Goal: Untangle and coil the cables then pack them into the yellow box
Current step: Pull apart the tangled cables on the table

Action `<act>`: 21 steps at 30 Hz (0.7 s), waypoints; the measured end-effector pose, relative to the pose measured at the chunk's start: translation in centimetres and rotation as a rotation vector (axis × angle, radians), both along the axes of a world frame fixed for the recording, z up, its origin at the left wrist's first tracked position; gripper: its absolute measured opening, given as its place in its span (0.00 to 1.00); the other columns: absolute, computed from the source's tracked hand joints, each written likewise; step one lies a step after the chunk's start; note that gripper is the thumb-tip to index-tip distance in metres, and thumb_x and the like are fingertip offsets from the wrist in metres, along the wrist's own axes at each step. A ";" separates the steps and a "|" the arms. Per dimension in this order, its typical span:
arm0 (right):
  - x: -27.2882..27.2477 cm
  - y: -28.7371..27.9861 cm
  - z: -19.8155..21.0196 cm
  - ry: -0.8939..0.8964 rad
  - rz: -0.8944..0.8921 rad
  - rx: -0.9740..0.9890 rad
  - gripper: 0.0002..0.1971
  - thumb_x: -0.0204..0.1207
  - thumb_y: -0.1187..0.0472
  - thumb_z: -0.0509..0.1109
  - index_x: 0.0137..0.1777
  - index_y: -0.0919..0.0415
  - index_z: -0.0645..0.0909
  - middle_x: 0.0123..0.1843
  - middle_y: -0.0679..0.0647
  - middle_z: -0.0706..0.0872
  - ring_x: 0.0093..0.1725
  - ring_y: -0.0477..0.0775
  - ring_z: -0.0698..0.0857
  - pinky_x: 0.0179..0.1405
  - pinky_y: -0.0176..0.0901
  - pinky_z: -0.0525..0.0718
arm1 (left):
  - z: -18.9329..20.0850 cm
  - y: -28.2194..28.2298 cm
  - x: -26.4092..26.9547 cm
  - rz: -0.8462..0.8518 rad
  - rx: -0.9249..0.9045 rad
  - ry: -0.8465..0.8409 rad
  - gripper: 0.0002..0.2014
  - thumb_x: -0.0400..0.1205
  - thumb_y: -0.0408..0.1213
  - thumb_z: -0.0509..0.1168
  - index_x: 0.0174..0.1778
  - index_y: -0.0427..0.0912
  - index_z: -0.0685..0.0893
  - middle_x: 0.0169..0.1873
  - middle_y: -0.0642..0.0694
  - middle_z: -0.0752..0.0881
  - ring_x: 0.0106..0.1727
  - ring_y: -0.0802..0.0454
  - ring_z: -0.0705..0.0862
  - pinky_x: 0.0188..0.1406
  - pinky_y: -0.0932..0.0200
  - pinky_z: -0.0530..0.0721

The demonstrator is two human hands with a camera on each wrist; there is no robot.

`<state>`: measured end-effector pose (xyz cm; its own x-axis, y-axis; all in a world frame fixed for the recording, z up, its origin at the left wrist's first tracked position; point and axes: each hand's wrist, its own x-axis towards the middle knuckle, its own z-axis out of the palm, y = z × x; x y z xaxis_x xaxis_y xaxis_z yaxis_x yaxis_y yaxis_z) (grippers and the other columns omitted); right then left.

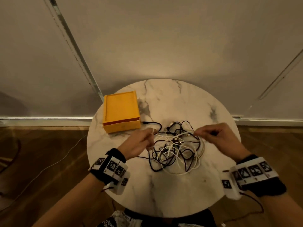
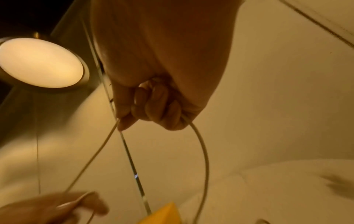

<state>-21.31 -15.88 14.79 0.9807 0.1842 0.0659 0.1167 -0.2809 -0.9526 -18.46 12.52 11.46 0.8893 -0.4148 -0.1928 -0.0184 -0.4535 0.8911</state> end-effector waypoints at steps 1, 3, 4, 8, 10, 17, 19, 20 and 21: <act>0.8 -0.1 0.6 -0.040 -0.060 0.035 0.07 0.74 0.66 0.71 0.42 0.55 0.89 0.36 0.39 0.92 0.35 0.34 0.86 0.36 0.23 0.79 | 0.9 -0.3 -0.9 -0.057 -0.065 0.053 0.12 0.89 0.30 0.53 0.62 0.35 0.79 0.31 0.45 0.82 0.32 0.52 0.83 0.33 0.57 0.80; 2.3 0.6 1.3 -0.092 -0.151 0.106 0.07 0.77 0.67 0.71 0.43 0.57 0.89 0.32 0.42 0.89 0.29 0.38 0.79 0.30 0.27 0.76 | 2.9 -1.7 -2.6 -0.157 -0.208 0.082 0.15 0.90 0.34 0.52 0.65 0.31 0.79 0.27 0.46 0.81 0.27 0.52 0.80 0.31 0.62 0.76; 3.0 1.2 1.3 -0.110 -0.175 0.130 0.06 0.77 0.66 0.70 0.44 0.59 0.89 0.30 0.44 0.87 0.28 0.42 0.75 0.28 0.31 0.74 | 3.9 -2.5 -3.4 -0.213 -0.279 0.086 0.16 0.90 0.35 0.51 0.64 0.29 0.79 0.25 0.46 0.80 0.25 0.53 0.78 0.30 0.65 0.75; 3.6 4.9 -0.4 -0.064 -0.199 0.178 0.04 0.77 0.67 0.71 0.46 0.65 0.89 0.27 0.42 0.85 0.28 0.38 0.78 0.31 0.35 0.76 | 6.4 -5.4 -5.4 -0.315 -0.578 0.086 0.14 0.88 0.35 0.55 0.63 0.32 0.81 0.22 0.41 0.80 0.21 0.56 0.78 0.34 0.65 0.80; 2.2 6.8 -1.7 -0.068 -0.082 0.119 0.07 0.77 0.68 0.70 0.43 0.56 0.88 0.33 0.48 0.88 0.34 0.40 0.85 0.38 0.42 0.81 | 6.9 -5.9 -5.4 -0.280 -0.743 0.126 0.12 0.87 0.34 0.59 0.62 0.37 0.83 0.28 0.41 0.87 0.26 0.53 0.84 0.32 0.64 0.82; -2.4 10.0 -4.5 0.149 0.142 0.217 0.17 0.86 0.59 0.59 0.42 0.62 0.87 0.20 0.46 0.68 0.21 0.43 0.65 0.22 0.34 0.63 | 7.1 -4.4 -2.3 0.031 -0.845 -0.035 0.27 0.81 0.30 0.63 0.77 0.43 0.69 0.52 0.43 0.91 0.51 0.47 0.90 0.53 0.56 0.86; -2.8 9.5 -4.1 0.125 0.182 0.152 0.17 0.86 0.59 0.59 0.45 0.68 0.84 0.21 0.44 0.69 0.21 0.42 0.65 0.23 0.33 0.64 | 6.7 -4.1 -1.5 0.077 -0.749 -0.123 0.30 0.83 0.25 0.60 0.81 0.42 0.61 0.56 0.47 0.90 0.56 0.47 0.89 0.60 0.54 0.84; -2.7 9.2 -3.8 0.088 0.188 0.107 0.15 0.86 0.59 0.60 0.46 0.67 0.85 0.22 0.44 0.70 0.23 0.41 0.67 0.25 0.33 0.66 | 6.5 -4.2 -1.1 0.081 -0.677 -0.176 0.31 0.84 0.23 0.59 0.83 0.42 0.58 0.57 0.48 0.89 0.58 0.47 0.88 0.63 0.53 0.83; -2.6 8.9 -3.5 0.056 0.189 0.063 0.12 0.85 0.60 0.62 0.48 0.63 0.86 0.24 0.45 0.73 0.25 0.41 0.69 0.26 0.34 0.68 | 6.2 -4.2 -0.7 0.080 -0.589 -0.232 0.32 0.85 0.24 0.59 0.84 0.42 0.55 0.59 0.48 0.88 0.60 0.48 0.88 0.64 0.53 0.82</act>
<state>-23.86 -7.00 11.30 0.9315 0.3626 0.0298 0.1084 -0.1983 -0.9741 -19.20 8.32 17.62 0.9132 -0.3228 0.2487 -0.2273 0.1028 0.9684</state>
